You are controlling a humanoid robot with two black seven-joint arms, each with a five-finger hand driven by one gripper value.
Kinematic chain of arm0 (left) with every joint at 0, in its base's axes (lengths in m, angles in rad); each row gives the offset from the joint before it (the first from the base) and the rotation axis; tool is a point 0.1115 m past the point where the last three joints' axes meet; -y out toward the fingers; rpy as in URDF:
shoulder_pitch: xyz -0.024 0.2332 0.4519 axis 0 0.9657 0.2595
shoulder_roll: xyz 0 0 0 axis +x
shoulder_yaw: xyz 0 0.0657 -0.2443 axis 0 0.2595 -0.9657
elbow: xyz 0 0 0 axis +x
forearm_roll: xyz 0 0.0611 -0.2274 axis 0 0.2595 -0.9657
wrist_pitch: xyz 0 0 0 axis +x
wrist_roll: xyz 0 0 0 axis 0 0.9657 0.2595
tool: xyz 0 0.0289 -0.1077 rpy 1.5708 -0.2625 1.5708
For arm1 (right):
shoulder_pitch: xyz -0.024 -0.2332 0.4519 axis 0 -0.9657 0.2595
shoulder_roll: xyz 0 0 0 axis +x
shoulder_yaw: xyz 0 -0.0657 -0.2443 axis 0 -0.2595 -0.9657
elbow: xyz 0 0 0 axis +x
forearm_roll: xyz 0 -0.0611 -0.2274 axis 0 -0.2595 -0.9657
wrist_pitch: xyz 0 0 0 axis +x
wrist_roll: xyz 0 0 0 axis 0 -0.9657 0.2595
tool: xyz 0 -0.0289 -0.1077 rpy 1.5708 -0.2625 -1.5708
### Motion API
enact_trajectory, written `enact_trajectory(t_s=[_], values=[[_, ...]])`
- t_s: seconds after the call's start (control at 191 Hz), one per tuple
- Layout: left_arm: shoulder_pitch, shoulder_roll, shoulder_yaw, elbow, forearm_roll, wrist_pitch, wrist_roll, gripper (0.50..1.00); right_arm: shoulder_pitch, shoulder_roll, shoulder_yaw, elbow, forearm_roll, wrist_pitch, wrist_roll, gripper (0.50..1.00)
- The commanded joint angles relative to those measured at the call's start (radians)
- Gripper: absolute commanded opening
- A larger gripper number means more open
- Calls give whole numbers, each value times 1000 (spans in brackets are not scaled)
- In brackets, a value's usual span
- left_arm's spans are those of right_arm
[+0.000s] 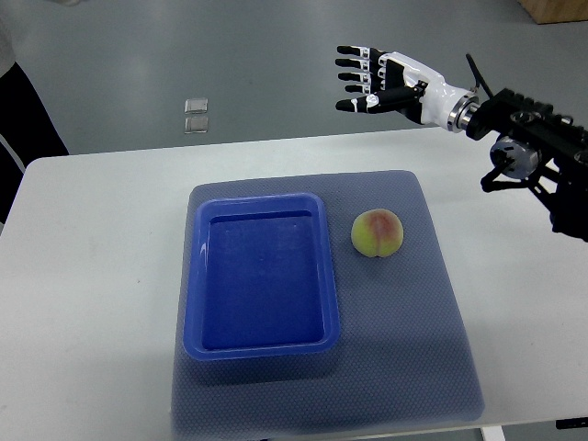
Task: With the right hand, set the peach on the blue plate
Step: 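Move the right hand forward over the mat toward the peach, then lower the open right hand down around the yellow-red peach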
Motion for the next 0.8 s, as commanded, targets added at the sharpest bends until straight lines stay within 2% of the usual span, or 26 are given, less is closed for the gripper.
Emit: enact_trajectory(t_s=[0.0,0.031,0.084,0.089,0.162,0.252,0.383,0.797], values=[[0,0,0,-2,0,0,0,1000,120,-71,-188,64,-181,87,-75,932],[0,0,-2,-2,0,0,0,1000,151,-98,-237,98,-220,110,-99,932],[0,0,-2,-2,0,0,0,1000,151,-98,-237,98,-220,110,-99,932],[0,0,-2,-2,0,0,0,1000,216,-133,-321,157,-264,154,-140,930],[0,0,-2,-3,0,0,0,1000,318,-157,-441,216,-273,219,-208,932],[-6,0,-3,-3,0,0,0,1000,419,-161,-559,256,-275,226,-262,932],[-6,0,-3,-3,-1,0,0,1000,481,-154,-631,293,-275,226,-268,932],[-6,0,-5,-2,-1,0,0,1000,432,-69,-717,293,-324,173,-270,932]])
